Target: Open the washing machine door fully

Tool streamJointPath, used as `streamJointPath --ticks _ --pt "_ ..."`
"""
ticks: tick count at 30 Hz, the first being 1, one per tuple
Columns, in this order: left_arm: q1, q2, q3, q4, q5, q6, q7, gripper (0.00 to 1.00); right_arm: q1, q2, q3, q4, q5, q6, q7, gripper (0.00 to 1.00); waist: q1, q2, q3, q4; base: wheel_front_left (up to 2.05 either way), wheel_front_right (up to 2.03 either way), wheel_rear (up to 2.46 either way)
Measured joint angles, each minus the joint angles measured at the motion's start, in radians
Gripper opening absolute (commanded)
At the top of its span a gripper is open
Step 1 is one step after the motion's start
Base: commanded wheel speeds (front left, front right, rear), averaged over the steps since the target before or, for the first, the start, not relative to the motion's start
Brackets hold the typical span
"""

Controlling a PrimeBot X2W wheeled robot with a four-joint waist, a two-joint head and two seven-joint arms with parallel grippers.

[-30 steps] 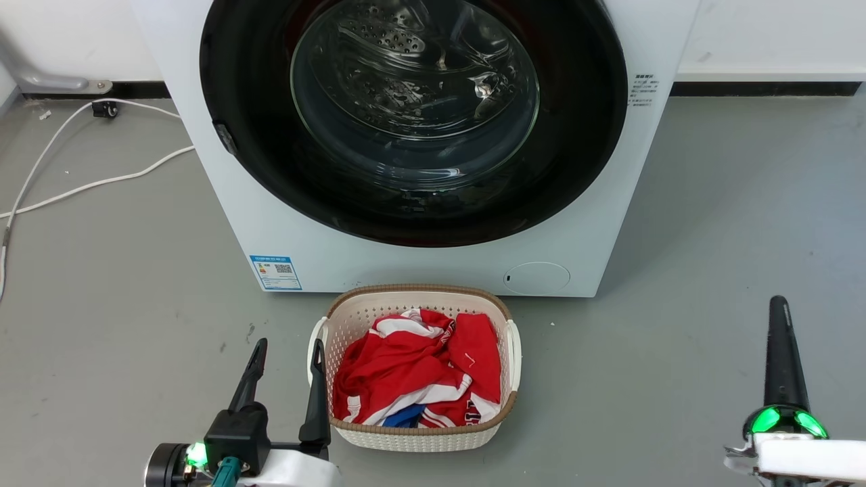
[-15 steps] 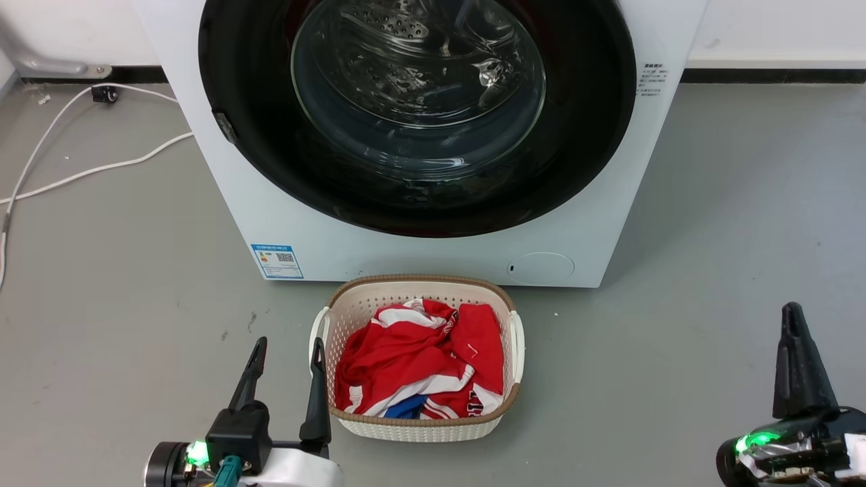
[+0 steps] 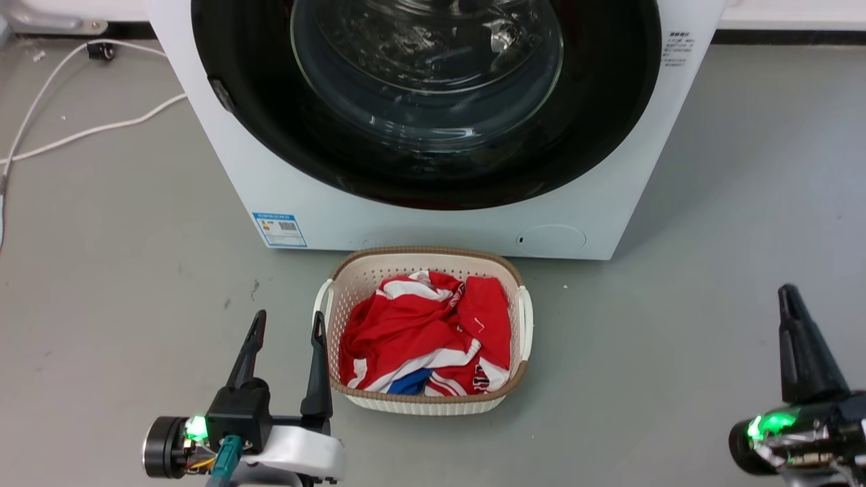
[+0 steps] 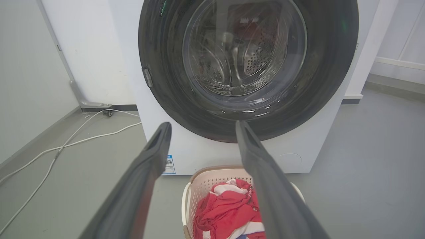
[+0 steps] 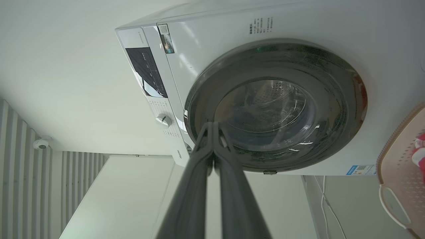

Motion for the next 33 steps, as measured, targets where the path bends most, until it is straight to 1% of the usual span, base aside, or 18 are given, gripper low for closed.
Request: streamJointPath --ticks 4,7,11,15,19,24,30,33 --pt "-0.021 0.0 0.003 -0.01 0.011 0.001 0.0 1.0 -0.086 0.0 -0.041 0.059 -0.015 0.0 0.025 0.0 0.0 0.0 0.035 0.003 0.0 0.0 0.0" --pt "-0.044 0.0 0.007 -0.017 0.017 0.001 -0.001 1.0 -0.18 -0.016 -0.085 0.12 -0.009 0.0 0.048 0.0 0.0 0.0 0.069 0.001 0.0 0.0 0.0" --pt "-0.085 0.0 0.006 -0.023 0.02 -0.001 -0.001 1.0 -0.314 -0.067 -0.135 0.194 -0.015 0.0 0.082 0.0 0.0001 0.0 0.12 0.001 0.0 0.0 0.0" --pt "-0.123 0.0 0.011 -0.034 0.02 0.003 -0.001 1.0 -0.449 -0.113 -0.156 0.273 -0.017 0.0 0.12 0.0 0.0001 0.0 0.172 0.002 0.0 0.0 0.0" --pt "-0.163 0.0 0.011 -0.043 0.027 0.001 -0.001 1.0 -0.583 -0.174 -0.151 0.358 -0.038 0.0 0.153 0.0 0.0001 0.0 0.228 0.002 0.0 0.0 0.0" --pt "-0.218 0.0 0.011 -0.054 0.037 -0.009 -0.001 1.0 -0.755 -0.238 -0.119 0.458 -0.059 0.0 0.194 0.0 0.0002 0.0 0.306 0.006 0.0 0.0 0.0" --pt "-0.278 0.0 -0.004 -0.062 0.044 -0.016 -0.001 1.0 -0.941 -0.311 -0.053 0.539 -0.104 0.0 0.247 0.0 0.0001 0.0 0.394 0.017 0.0 0.0 0.0" --pt "-0.304 0.0 -0.018 -0.067 0.044 -0.016 -0.001 1.0 -1.019 -0.334 -0.012 0.563 -0.124 0.0 0.282 0.0 0.0001 0.0 0.436 0.025 0.0 0.0 0.0"
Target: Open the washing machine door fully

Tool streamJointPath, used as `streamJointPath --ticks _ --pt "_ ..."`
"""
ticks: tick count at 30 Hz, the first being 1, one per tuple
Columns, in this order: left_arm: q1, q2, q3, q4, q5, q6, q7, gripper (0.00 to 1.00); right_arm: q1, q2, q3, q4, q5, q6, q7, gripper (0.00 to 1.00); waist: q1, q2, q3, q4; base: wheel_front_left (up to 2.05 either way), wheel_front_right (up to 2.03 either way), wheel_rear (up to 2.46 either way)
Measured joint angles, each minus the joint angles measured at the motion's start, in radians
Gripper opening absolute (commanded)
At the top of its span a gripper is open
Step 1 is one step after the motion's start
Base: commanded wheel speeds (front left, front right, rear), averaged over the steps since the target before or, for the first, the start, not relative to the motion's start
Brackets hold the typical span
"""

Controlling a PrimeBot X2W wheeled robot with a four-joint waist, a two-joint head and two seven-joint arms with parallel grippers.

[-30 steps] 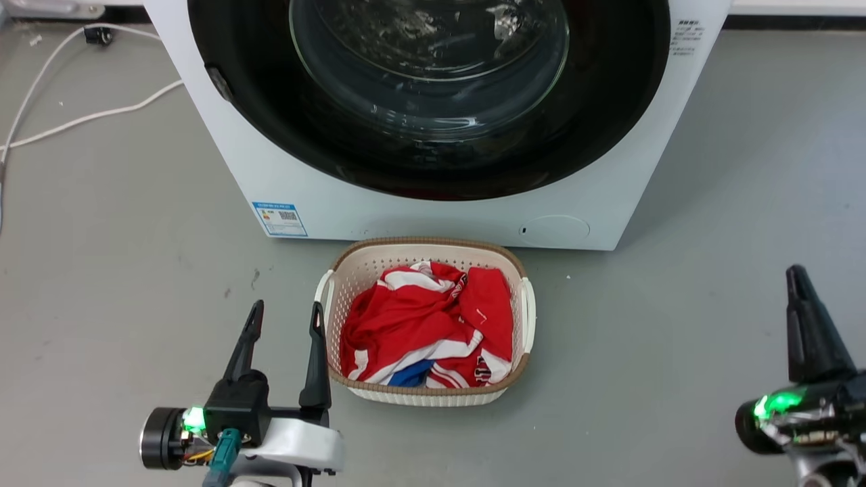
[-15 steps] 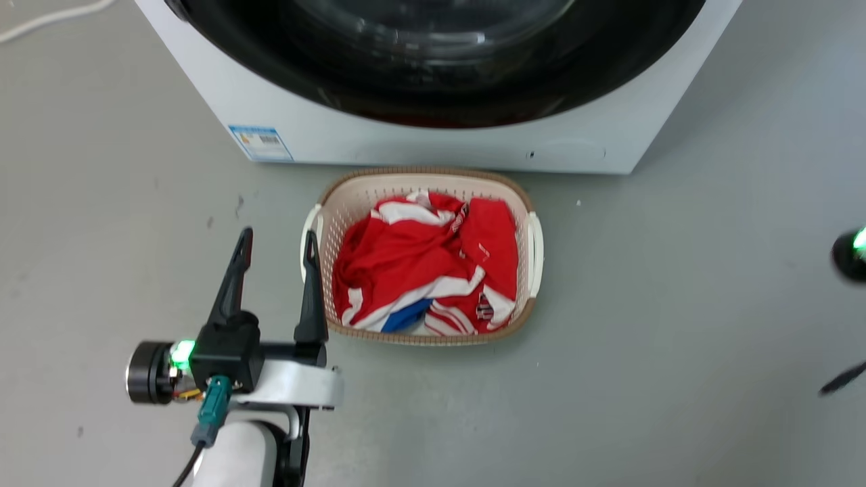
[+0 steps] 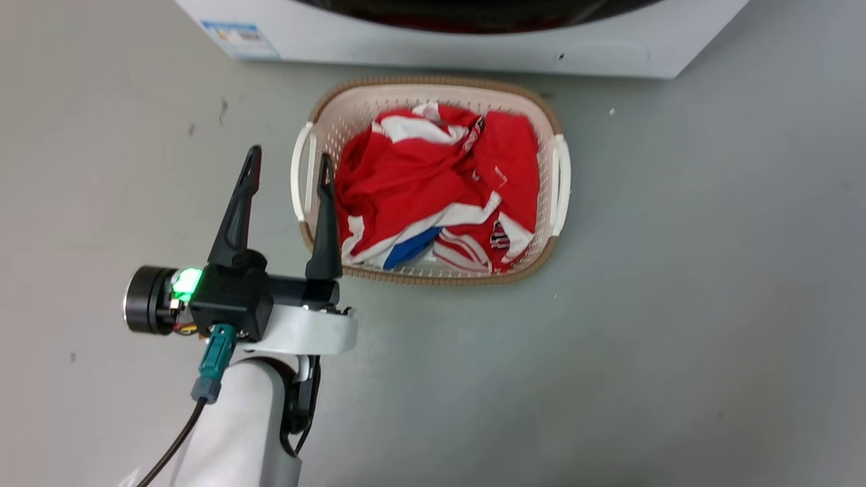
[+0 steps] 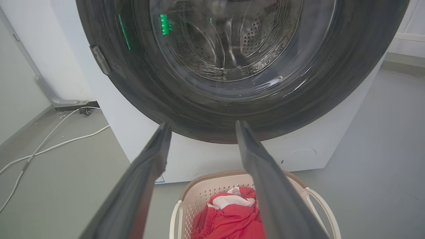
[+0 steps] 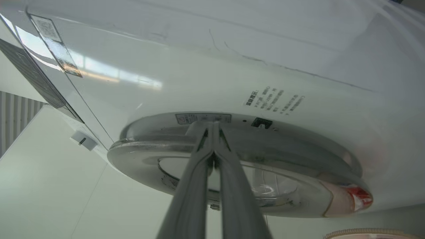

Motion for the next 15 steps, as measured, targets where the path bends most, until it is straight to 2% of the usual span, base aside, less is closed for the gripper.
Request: streamJointPath --ticks 5,15 --pt "-0.029 0.0 -0.015 -0.002 0.0 0.002 0.0 1.0 -0.125 -0.032 0.074 0.045 -0.067 0.0 0.029 0.0 0.0 0.0 0.062 0.012 0.0 0.0 0.0" --pt "-0.062 0.0 -0.049 -0.002 -0.018 0.021 0.0 1.0 -0.301 -0.043 0.169 0.149 -0.132 0.0 0.107 0.0 0.0 0.0 0.132 0.048 0.0 0.0 0.0"
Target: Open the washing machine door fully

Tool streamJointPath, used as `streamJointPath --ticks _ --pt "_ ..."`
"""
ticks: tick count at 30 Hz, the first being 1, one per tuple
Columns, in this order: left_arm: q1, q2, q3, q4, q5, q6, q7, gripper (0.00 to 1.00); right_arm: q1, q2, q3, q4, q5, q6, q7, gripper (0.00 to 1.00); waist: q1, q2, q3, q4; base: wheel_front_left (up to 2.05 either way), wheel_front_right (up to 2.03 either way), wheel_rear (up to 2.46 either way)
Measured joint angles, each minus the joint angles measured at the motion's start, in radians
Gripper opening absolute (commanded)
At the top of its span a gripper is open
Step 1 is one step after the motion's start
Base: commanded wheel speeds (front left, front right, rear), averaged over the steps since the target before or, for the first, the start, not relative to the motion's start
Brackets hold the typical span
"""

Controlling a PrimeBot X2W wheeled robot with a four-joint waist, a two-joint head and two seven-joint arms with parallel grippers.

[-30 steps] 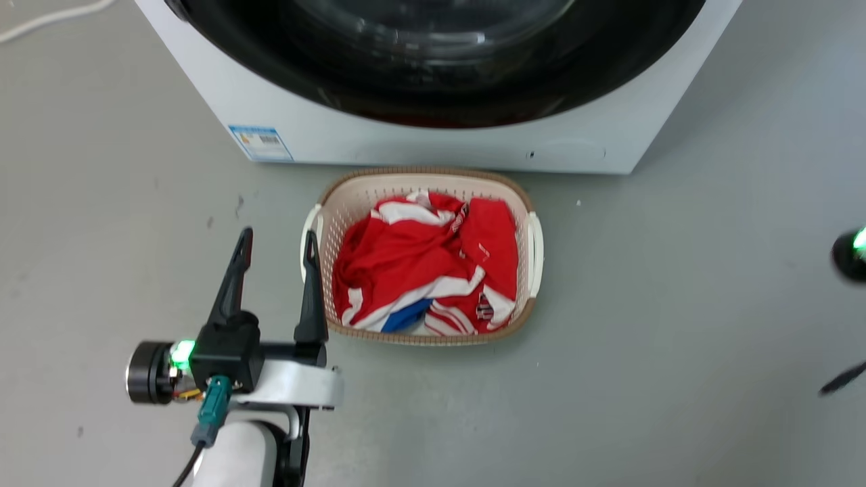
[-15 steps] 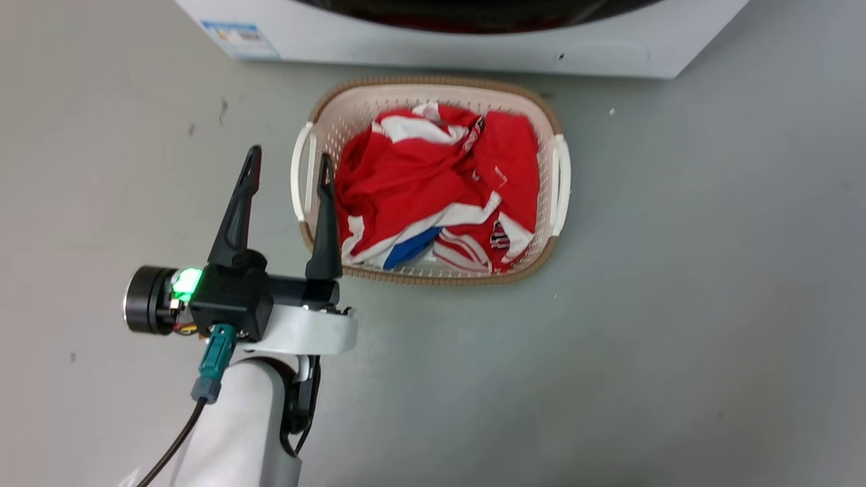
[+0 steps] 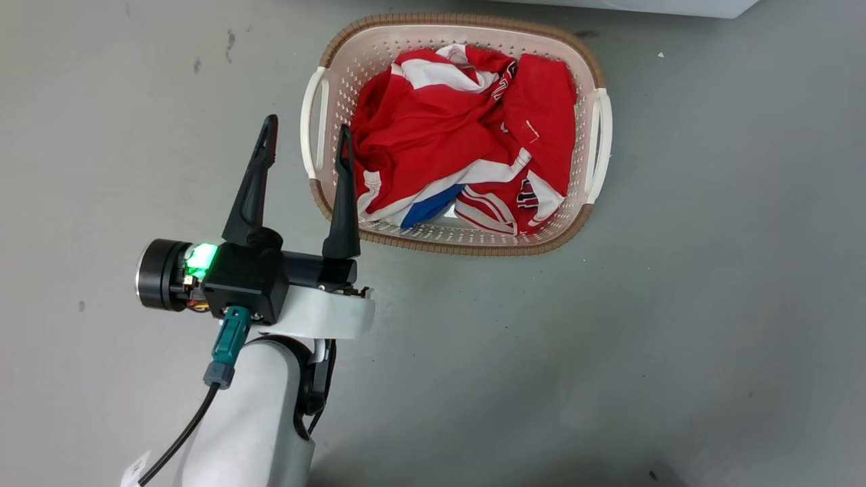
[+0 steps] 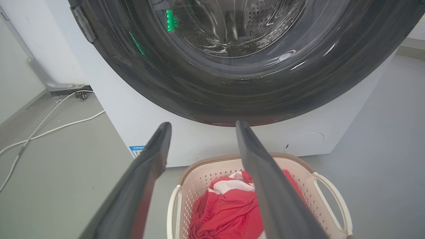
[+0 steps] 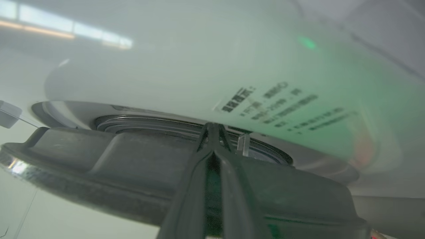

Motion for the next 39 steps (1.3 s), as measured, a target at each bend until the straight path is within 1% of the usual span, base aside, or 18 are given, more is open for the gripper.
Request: streamJointPath --ticks 7,13,16,17,18,29,39 --pt "-0.015 0.0 -0.008 0.005 -0.006 0.003 0.0 1.0 -0.031 -0.011 0.047 0.021 -0.031 -0.002 0.067 0.0 0.0 0.0 0.009 0.01 0.0 0.0 0.0" --pt "-0.015 0.0 0.002 0.011 -0.005 0.003 0.0 1.0 0.002 0.001 0.069 -0.037 -0.027 -0.001 0.116 0.0 0.0 0.0 -0.009 0.004 0.0 0.0 0.0" --pt "-0.014 0.0 0.007 0.013 0.001 0.002 0.0 1.0 0.044 0.007 0.072 -0.082 -0.01 -0.002 0.142 0.0 -0.0001 0.0 -0.026 -0.002 0.0 0.0 0.0" --pt "-0.008 0.0 0.011 0.014 0.002 0.002 0.0 1.0 0.075 0.013 0.08 -0.114 -0.004 -0.001 0.159 0.0 -0.0001 0.0 -0.039 -0.008 0.0 0.0 0.0" --pt "-0.008 0.0 0.011 0.014 0.002 0.002 0.0 1.0 0.075 0.013 0.08 -0.114 -0.004 -0.001 0.159 0.0 -0.0001 0.0 -0.039 -0.008 0.0 0.0 0.0" --pt "0.037 0.002 0.038 0.022 0.012 -0.012 0.0 1.0 0.287 0.025 0.156 -0.307 0.005 -0.001 0.259 0.0 -0.0001 0.0 -0.115 -0.045 0.0 0.0 0.0" --pt "0.087 0.008 0.05 0.032 0.018 -0.016 0.0 1.0 0.523 0.062 0.217 -0.464 0.035 -0.001 0.296 0.0 -0.0001 0.0 -0.199 -0.064 0.0 0.0 0.0"
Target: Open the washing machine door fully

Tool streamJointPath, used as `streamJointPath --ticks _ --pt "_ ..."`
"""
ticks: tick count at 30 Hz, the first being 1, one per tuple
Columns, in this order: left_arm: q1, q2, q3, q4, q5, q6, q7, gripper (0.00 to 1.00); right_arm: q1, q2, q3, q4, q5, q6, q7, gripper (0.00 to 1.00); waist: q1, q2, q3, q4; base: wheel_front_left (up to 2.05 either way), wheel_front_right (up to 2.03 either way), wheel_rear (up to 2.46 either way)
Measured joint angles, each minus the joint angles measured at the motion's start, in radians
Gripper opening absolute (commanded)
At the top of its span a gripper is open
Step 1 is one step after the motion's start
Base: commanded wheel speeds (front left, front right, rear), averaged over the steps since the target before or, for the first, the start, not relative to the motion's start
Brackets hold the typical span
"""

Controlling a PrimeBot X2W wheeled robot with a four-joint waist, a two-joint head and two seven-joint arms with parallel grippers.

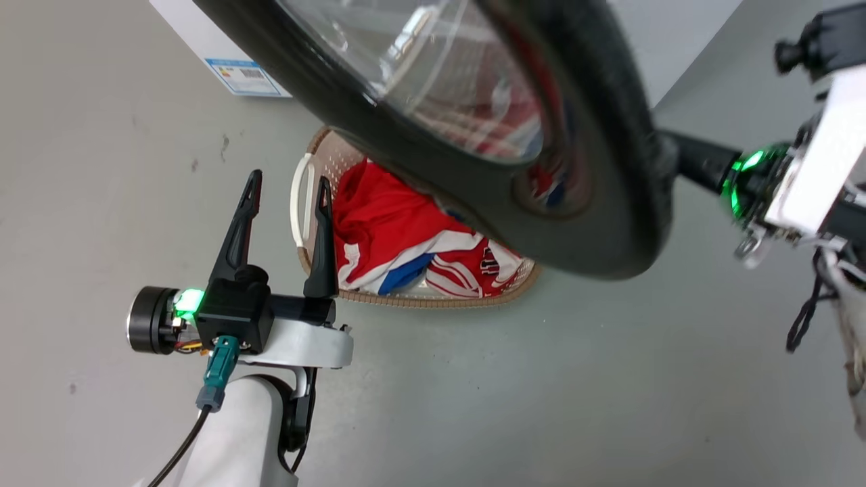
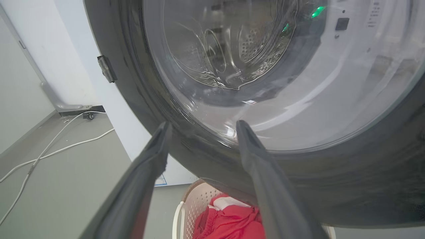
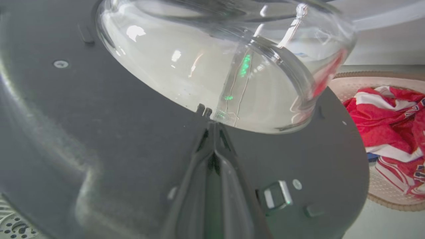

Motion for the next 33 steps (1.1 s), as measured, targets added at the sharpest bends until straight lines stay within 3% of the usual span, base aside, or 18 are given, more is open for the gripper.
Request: streamJointPath --ticks 18,33 --pt "0.091 0.003 0.017 0.012 0.0 -0.006 0.0 1.0 0.307 0.052 0.103 -0.162 0.04 0.0 0.016 0.0 0.0 0.0 -0.146 0.019 0.0 0.0 0.0" --pt "0.141 0.004 0.028 0.024 0.0 -0.009 0.0 1.0 0.454 0.121 0.166 -0.15 0.077 0.0 -0.014 0.0 -0.0001 0.0 -0.215 0.028 0.0 0.0 0.0"
